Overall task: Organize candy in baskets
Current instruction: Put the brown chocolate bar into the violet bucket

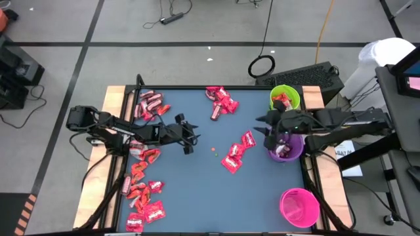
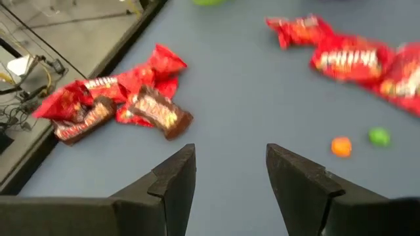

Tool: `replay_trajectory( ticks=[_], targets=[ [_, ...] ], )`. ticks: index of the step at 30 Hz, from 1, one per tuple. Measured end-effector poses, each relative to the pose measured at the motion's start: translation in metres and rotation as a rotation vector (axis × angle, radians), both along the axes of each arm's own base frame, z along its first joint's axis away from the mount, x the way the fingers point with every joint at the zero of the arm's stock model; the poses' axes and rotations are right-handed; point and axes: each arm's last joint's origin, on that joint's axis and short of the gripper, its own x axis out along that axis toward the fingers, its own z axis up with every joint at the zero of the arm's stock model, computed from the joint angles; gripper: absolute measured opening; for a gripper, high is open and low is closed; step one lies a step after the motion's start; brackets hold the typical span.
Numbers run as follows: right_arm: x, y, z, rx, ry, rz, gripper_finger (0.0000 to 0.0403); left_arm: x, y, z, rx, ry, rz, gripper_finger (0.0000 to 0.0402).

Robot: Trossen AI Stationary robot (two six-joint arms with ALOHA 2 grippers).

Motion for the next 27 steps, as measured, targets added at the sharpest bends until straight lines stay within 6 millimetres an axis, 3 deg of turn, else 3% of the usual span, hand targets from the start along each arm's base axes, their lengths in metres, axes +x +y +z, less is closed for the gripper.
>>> replay_trajectory(
  ticks=[5,11,21,27],
  targets=[
    [0.013,-0.005,-0.009,-0.061,0.065,-0.021,0.0196,0.005,0.006,0.010,-0.113,-0.140,0.081,0.0192],
    [0.021,-0.009,-0.004,-0.139,0.013,0.015,0.0223,0.028,0.027,0.016,-0.213,-0.184,0.161,0.0192],
    [0.023,-0.011,0.000,-0.196,-0.003,0.041,0.0226,0.078,0.068,-0.005,-0.332,-0.049,0.327,0.0192],
    [0.022,-0.011,-0.002,-0.192,0.015,0.042,0.0226,0.106,0.094,-0.017,-0.388,0.038,0.334,0.0192]
  ],
)
